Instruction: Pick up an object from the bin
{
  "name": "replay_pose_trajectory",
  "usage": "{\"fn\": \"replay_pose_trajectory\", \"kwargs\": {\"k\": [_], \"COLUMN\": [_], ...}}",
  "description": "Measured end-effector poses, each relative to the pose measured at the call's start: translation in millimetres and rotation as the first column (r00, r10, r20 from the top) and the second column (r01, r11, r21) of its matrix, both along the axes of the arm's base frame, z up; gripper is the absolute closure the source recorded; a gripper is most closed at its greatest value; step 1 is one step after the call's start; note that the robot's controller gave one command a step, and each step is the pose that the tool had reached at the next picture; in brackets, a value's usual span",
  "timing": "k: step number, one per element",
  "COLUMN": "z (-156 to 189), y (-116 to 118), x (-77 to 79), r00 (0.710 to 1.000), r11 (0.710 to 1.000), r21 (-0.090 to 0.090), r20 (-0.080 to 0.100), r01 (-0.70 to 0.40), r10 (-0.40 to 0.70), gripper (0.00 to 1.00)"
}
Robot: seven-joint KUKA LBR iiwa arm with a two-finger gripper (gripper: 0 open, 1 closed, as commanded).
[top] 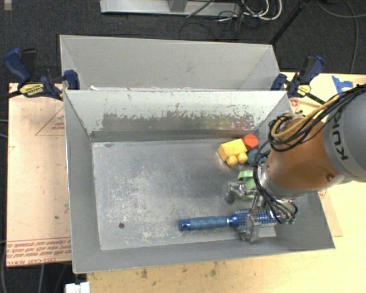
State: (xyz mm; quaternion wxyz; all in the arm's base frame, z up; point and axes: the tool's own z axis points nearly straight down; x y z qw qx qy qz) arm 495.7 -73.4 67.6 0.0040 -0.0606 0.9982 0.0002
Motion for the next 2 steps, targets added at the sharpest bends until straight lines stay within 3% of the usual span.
{"fn": "replay_pose_trajectory", "kwargs": {"k": [2], "z": [0.3], "y": [0.7], "x": [1.3], "r00": [1.000], "r11": [1.000], "r21": [0.002], "r20": [0.003], "r01": [0.004], "r10": [-0.004], "gripper": [0.00]}}
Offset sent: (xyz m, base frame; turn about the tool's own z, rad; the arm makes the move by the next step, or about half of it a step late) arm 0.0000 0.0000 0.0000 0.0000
